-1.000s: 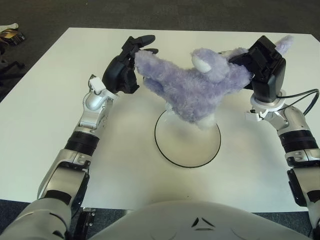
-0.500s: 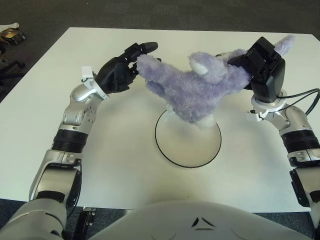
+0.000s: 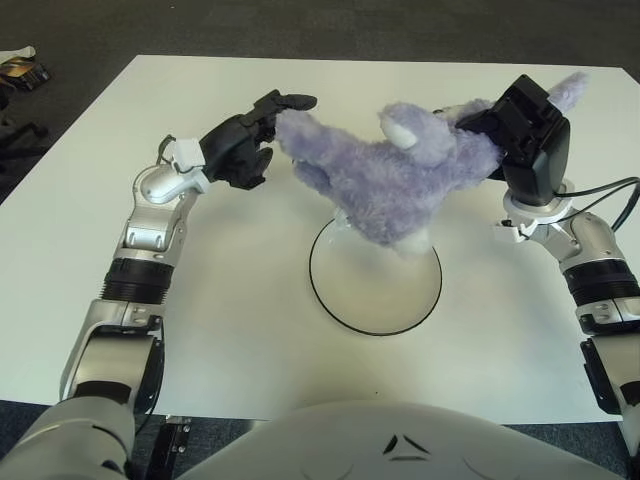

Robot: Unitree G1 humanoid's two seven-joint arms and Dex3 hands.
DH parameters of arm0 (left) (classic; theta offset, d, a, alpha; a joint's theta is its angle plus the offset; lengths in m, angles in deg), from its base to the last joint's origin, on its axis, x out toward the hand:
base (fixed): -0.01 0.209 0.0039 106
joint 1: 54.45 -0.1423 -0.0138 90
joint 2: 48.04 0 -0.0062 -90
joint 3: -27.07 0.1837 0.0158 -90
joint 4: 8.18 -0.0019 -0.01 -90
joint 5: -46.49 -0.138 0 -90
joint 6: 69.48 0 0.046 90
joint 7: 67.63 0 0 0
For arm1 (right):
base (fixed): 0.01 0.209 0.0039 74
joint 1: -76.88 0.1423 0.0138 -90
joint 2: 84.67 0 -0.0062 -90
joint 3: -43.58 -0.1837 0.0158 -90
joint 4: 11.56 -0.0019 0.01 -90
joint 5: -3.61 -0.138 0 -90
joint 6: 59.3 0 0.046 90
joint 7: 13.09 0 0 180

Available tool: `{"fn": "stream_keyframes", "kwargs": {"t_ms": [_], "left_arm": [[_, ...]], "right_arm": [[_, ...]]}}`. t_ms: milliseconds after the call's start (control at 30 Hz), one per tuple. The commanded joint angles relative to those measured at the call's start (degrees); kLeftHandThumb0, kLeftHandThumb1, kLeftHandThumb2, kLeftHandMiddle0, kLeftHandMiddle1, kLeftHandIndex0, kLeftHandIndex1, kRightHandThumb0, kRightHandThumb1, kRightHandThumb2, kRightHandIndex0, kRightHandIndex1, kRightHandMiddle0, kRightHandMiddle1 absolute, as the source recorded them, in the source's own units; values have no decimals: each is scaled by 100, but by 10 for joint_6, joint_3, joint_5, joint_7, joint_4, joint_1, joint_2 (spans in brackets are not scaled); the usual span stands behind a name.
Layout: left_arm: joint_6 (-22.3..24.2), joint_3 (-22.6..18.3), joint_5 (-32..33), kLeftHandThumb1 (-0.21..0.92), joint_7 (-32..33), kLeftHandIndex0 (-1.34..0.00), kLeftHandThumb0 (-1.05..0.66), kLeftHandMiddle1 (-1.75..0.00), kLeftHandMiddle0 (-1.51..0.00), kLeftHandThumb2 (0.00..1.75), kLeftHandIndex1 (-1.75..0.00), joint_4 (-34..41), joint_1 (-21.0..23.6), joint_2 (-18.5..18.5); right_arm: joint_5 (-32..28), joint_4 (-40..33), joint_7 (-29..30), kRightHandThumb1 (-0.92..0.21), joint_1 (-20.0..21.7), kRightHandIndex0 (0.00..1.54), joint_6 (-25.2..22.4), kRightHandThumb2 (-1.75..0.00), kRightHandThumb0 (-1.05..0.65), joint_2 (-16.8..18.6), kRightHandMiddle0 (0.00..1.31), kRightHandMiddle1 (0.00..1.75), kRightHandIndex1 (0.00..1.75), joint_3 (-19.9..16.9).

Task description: Put the doll into the plate.

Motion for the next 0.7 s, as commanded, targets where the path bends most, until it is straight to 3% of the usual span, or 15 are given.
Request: {"fn": "stream_keyframes", "kwargs": {"t_ms": [0, 100, 300, 433, 500, 667], "left_arm": [[-16, -6, -20, 49, 17, 0, -83, -66, 0, 80, -93, 1, 0, -11], [-2, -7, -20, 33, 17, 0, -76, -71, 0, 94, -98, 11, -5, -14], [28, -4, -21, 16, 20, 0, -63, -84, 0, 108, -106, 41, -17, -20], [39, -3, -21, 12, 23, 0, -59, -88, 0, 112, -107, 56, -24, -26], [43, -3, -22, 9, 25, 0, -57, -92, 0, 114, -108, 62, -27, -28], [53, 7, -39, 8, 39, 0, -54, -98, 0, 117, -110, 87, -37, -41]], "right_arm": [[-27, 3, -14, -7, 5, 77, 8, -149, -1, -6, 75, 142, 175, -4], [-36, 2, -24, -8, 3, 77, 11, -148, -1, -6, 74, 142, 175, -7], [-52, 1, -44, -12, -2, 75, 18, -144, -1, -6, 72, 142, 175, -10], [-60, -1, -54, -15, -4, 74, 19, -141, -1, -4, 70, 141, 175, -13], [-65, -2, -59, -21, -6, 62, 20, -140, -1, -3, 60, 161, 175, -14], [-92, -5, -92, -26, -12, 55, 21, -139, -1, 0, 53, 172, 175, -19]]}}
